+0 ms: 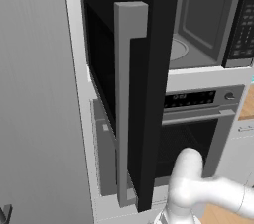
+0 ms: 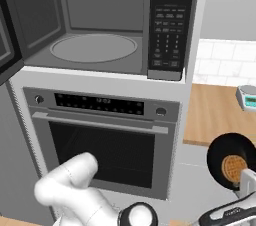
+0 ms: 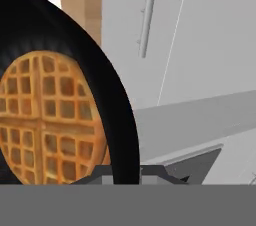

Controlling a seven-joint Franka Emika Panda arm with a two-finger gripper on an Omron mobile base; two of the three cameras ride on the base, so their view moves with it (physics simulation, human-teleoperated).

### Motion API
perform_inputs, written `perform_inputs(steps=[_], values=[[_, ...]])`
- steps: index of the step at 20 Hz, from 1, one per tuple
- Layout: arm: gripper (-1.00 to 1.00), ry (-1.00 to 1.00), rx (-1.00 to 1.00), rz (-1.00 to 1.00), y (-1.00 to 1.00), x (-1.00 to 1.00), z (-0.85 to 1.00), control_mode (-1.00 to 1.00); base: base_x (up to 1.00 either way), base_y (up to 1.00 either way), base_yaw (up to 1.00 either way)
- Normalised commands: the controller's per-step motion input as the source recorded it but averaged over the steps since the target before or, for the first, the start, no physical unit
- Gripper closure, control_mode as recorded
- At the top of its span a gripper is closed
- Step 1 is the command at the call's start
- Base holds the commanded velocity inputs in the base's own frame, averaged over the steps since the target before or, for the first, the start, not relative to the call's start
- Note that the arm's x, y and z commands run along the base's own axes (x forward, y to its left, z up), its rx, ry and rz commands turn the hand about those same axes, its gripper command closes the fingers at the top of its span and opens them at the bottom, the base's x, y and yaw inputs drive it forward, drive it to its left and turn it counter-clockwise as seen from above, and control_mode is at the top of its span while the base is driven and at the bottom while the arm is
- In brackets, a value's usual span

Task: Open the microwave, place the bowl with waffle inside the microwave, then close the microwave door and turn it on.

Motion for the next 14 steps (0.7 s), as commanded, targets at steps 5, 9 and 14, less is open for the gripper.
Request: perform_inputs(steps=[5,9,14], values=[[1.0,-0.01,-0.22,0.0,1.0,-1.0,0.28,-1.0,0.0,0.0,0.0],[1.0,0.07,-0.25,0.03,1.0,-0.89,0.79,-1.0,0.0,0.0,0.0],[1.0,0.17,-0.29,0.16,1.0,-0.2,0.9,-1.0,0.0,0.0,0.0]])
